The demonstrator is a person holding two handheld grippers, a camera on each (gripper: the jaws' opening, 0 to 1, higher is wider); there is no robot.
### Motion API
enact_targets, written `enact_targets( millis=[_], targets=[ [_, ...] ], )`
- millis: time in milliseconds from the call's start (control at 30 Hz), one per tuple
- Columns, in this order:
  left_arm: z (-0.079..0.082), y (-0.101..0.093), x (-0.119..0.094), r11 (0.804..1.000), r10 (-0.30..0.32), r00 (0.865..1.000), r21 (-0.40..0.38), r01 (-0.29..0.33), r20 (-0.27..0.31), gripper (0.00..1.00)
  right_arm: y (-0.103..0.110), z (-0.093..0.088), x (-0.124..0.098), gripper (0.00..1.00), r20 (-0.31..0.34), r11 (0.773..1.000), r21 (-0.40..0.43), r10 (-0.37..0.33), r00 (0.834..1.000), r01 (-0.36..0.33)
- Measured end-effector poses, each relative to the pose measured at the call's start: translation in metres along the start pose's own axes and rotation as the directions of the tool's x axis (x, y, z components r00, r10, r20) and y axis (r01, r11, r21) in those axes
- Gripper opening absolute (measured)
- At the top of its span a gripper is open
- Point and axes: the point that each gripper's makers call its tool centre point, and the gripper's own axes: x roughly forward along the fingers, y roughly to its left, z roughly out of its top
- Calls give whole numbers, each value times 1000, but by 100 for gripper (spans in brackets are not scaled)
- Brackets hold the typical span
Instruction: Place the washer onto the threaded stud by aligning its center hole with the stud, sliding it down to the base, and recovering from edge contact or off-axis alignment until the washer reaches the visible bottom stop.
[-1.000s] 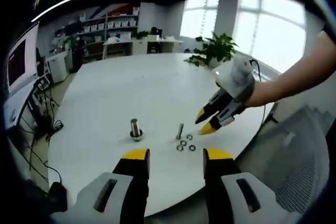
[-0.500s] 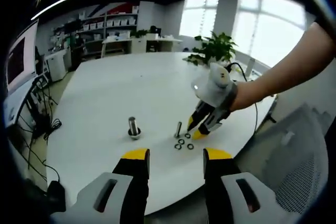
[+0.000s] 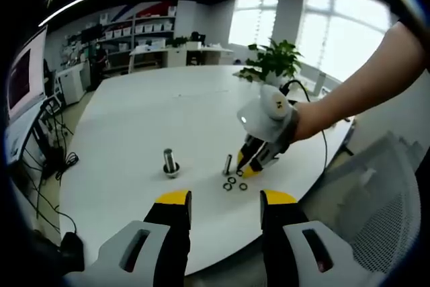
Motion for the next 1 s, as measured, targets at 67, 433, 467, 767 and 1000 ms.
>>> enact_targets(
  millis=[67,433,467,767,1000],
  targets=[
    [-1,0,0,1000,-9,1000,-15,8,-3,39,0,-3,0,16,-12,1000,-3,10,1000,-10],
    [-3,-1,1,1000,-10,1000,-4,10,-13,39,-5,-27,-6,16,-90,999,-15,31,995,-32],
    [-3,-1,1,1000,-10,1000,-4,10,-14,39,-5,-26,-5,16,-99,999,-9,31,995,-32],
    [-1,-2,-1,1000,-13,1000,-15,13,2,39,-4,-25,-6,17,-159,999,-11,32,987,-34],
    [-2,-3,1,1000,-18,1000,-1,18,-7,39,-4,-25,-6,17,-176,1000,-2,29,984,-30]
  ],
)
